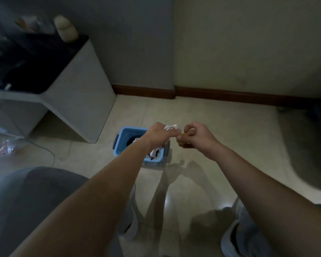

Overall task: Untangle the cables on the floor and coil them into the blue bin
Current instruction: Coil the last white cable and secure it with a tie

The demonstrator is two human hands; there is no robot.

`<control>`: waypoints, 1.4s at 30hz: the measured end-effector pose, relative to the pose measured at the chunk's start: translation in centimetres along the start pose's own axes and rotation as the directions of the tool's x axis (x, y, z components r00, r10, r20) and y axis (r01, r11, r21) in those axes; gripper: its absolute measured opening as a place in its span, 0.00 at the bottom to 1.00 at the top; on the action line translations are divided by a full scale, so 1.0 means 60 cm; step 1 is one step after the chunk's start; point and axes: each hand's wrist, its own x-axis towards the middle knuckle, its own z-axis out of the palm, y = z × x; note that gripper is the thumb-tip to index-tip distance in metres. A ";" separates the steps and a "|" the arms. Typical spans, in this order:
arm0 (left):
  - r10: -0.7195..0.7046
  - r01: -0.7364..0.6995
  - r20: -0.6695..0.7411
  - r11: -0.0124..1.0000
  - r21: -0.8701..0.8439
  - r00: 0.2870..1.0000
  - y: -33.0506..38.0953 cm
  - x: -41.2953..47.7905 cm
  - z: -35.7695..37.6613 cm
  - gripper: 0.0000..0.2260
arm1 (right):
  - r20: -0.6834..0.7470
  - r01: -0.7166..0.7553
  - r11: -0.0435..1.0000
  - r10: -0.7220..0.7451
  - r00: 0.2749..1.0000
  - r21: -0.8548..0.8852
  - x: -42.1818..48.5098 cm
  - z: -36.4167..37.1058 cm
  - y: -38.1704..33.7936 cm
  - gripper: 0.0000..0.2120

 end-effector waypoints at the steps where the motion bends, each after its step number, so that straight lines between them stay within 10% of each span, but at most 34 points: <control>1: 0.030 -0.031 0.006 0.999 0.015 1.000 0.023 -0.006 -0.013 0.20 | -0.004 0.023 1.000 -0.023 1.000 -0.013 -0.009 -0.007 -0.029 0.15; 14: 0.403 -0.389 -0.028 0.898 0.207 0.915 0.205 -0.070 -0.095 0.19 | 0.027 0.203 0.977 -0.202 0.979 -0.062 -0.073 -0.057 -0.244 0.09; 29: 0.244 -0.317 -0.443 0.943 -0.098 0.863 0.202 -0.036 -0.092 0.11 | -0.040 0.168 0.980 -0.164 0.986 0.103 -0.033 -0.062 -0.282 0.10; 42: 0.196 -0.256 -0.430 0.963 -0.086 0.881 0.198 -0.017 -0.093 0.14 | -0.115 0.225 0.891 -0.195 0.974 0.394 -0.031 -0.077 -0.286 0.07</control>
